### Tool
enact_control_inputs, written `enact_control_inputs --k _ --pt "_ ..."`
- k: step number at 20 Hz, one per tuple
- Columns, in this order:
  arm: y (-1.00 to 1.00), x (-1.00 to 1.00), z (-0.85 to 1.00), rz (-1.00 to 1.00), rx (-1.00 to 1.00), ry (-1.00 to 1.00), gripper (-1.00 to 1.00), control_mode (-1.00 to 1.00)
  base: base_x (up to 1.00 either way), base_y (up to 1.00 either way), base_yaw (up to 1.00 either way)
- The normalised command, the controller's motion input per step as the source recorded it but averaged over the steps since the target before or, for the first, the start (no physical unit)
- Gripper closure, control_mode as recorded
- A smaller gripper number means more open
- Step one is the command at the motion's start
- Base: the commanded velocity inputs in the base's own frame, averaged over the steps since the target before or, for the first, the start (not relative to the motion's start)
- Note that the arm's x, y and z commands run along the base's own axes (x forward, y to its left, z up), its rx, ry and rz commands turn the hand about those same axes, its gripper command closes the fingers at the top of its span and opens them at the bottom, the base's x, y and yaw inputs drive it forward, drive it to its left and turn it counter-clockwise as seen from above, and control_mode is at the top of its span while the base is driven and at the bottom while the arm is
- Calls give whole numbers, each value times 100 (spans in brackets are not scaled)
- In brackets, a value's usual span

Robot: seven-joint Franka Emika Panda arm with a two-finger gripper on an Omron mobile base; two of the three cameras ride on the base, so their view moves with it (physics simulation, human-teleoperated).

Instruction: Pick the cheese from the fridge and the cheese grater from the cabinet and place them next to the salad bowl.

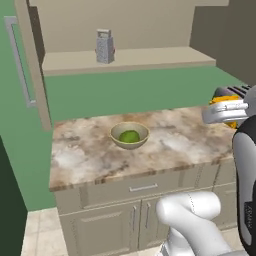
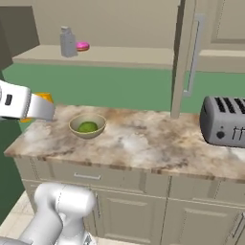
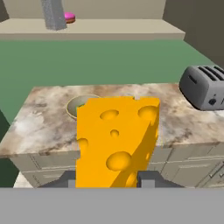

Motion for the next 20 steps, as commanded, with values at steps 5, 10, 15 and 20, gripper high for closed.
enact_control_inputs --k 5,10,15,20 --pt "0 0 0 0 0 0 100 100 74 0 -10" --pt "0 0 0 0 0 0 100 100 11 -1 -7" --pt "0 0 0 0 0 0 100 100 24 -4 -6" --pt "0 0 0 0 0 0 100 100 34 -11 0"
